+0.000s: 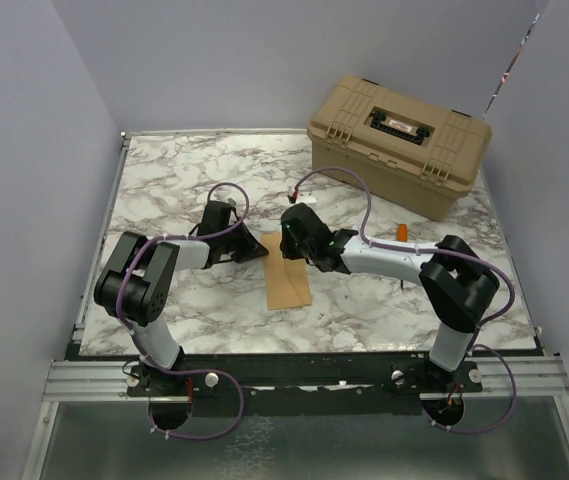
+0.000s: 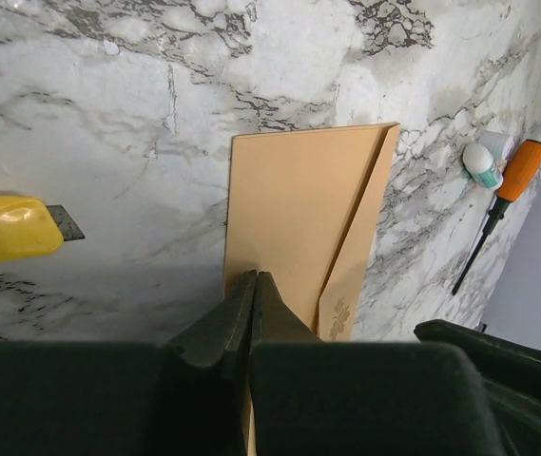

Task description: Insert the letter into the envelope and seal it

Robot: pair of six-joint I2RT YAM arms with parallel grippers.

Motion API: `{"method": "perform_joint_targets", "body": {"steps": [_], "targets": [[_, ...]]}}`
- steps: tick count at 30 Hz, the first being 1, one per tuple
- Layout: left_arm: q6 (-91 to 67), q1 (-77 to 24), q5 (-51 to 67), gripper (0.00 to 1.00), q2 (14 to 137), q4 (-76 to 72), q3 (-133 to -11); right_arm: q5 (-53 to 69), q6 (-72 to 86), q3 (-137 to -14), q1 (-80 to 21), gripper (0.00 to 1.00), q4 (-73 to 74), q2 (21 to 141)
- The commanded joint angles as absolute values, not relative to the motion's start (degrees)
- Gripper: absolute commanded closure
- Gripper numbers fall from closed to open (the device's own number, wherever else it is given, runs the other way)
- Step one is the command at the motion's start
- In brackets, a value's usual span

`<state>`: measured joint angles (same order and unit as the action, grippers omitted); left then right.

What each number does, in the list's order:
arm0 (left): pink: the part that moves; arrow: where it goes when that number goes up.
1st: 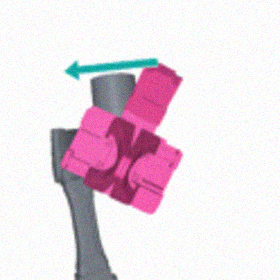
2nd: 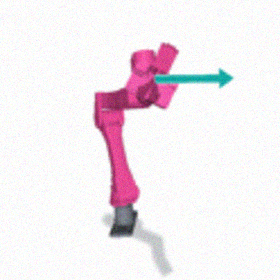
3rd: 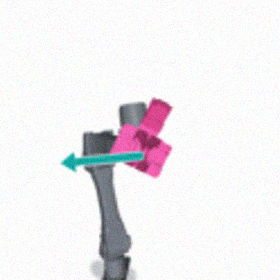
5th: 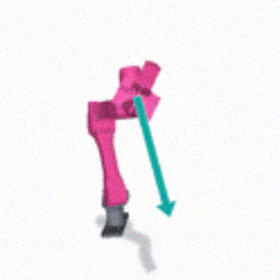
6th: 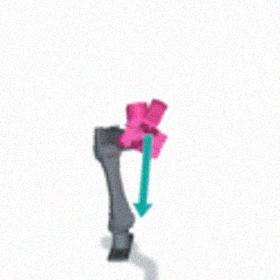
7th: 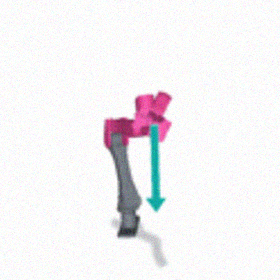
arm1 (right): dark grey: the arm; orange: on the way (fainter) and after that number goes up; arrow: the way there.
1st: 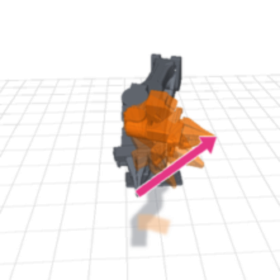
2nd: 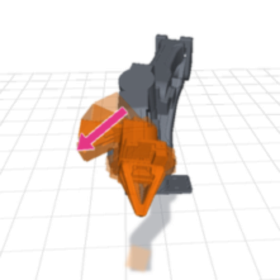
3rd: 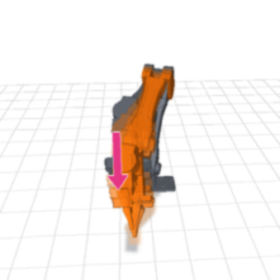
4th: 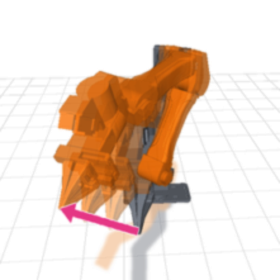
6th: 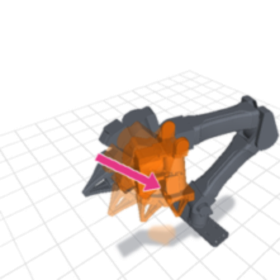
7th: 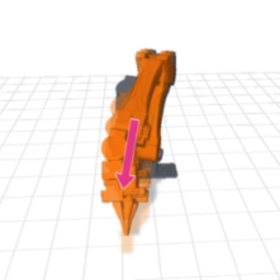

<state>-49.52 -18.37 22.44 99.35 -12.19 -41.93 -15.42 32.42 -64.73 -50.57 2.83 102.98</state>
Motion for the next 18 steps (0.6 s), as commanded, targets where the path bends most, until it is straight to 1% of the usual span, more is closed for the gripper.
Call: {"method": "perform_joint_targets", "body": {"steps": [1, 4, 8, 10, 14, 18], "targets": [[-49.1, -18.6, 18.7, 1.0, 102.6, -6.8, -40.2, -19.4, 35.2, -67.0, -50.1, 0.76, 10.1, 103.3], [-49.6, -18.6, 18.5, 1.0, 102.9, -6.4, -40.3, -19.3, 34.4, -66.7, -50.1, 0.82, 11.3, 104.8], [-50.7, -18.6, 18.6, 1.0, 103.3, -6.2, -40.2, -17.3, 30.0, -64.2, -50.1, 0.84, 6.3, 105.7], [-51.0, -18.6, 18.6, 1.0, 103.5, -6.2, -40.1, -15.1, 27.8, -64.8, -50.1, 0.84, 6.1, 107.1], [-51.5, -18.6, 18.7, 1.0, 104.0, -6.1, -40.5, -11.5, 24.6, -64.6, -50.1, 0.8, 4.8, 108.7], [-51.8, -18.6, 18.5, 1.0, 104.3, -5.8, -40.7, -11.9, 24.0, -65.2, -50.1, 0.81, 6.7, 110.0]]}}
